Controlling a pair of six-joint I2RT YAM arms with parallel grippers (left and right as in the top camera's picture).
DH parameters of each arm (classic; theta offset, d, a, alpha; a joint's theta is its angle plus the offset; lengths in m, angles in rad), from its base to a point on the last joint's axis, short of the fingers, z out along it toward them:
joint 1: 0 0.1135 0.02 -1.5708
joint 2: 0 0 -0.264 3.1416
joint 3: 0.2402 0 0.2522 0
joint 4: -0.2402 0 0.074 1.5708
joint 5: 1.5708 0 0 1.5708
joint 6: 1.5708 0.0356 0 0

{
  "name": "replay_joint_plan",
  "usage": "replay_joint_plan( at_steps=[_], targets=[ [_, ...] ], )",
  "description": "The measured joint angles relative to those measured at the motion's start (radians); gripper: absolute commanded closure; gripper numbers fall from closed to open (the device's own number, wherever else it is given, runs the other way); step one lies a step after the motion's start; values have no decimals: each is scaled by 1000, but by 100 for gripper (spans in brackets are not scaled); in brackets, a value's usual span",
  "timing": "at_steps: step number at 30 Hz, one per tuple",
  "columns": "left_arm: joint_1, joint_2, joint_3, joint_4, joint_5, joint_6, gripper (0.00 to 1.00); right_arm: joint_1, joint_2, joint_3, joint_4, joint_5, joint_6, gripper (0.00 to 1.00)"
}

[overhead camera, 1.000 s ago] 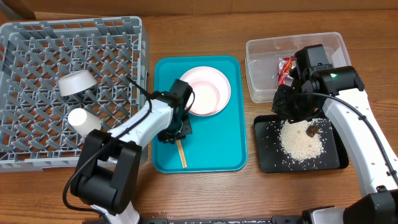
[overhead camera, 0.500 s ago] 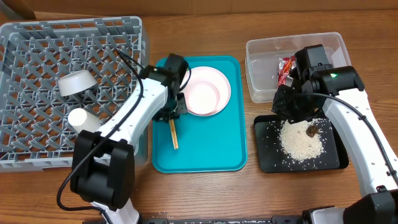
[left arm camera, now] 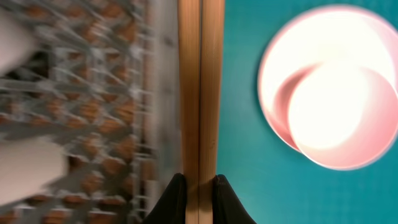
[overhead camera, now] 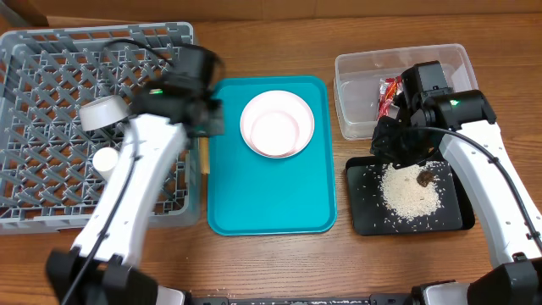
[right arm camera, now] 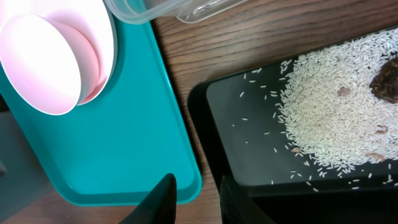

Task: Sort waste into correct bins and load items into the dishwasher
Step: 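Carry the chopsticks with the left gripper and stand them in the rack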

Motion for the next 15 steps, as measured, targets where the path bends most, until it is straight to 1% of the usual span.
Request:
replay_joint_plan(
  at_steps=[3, 7, 9, 13, 15],
  targets=[
    [93, -34, 7, 16, -5, 65, 96, 0, 0, 0, -4, 0, -2, 74],
    [202, -10, 7, 41, 14, 150, 96, 0, 0, 0, -4, 0, -5, 74],
    [229, 19, 7, 51, 42, 188, 96, 0, 0, 0, -5, 0, -5, 74],
    [238, 109, 7, 61, 79, 237, 96, 0, 0, 0, -6, 0, -5, 74],
    [238, 151, 7, 65, 88, 247, 83, 0, 0, 0, -6, 0, -5, 74]
  ],
)
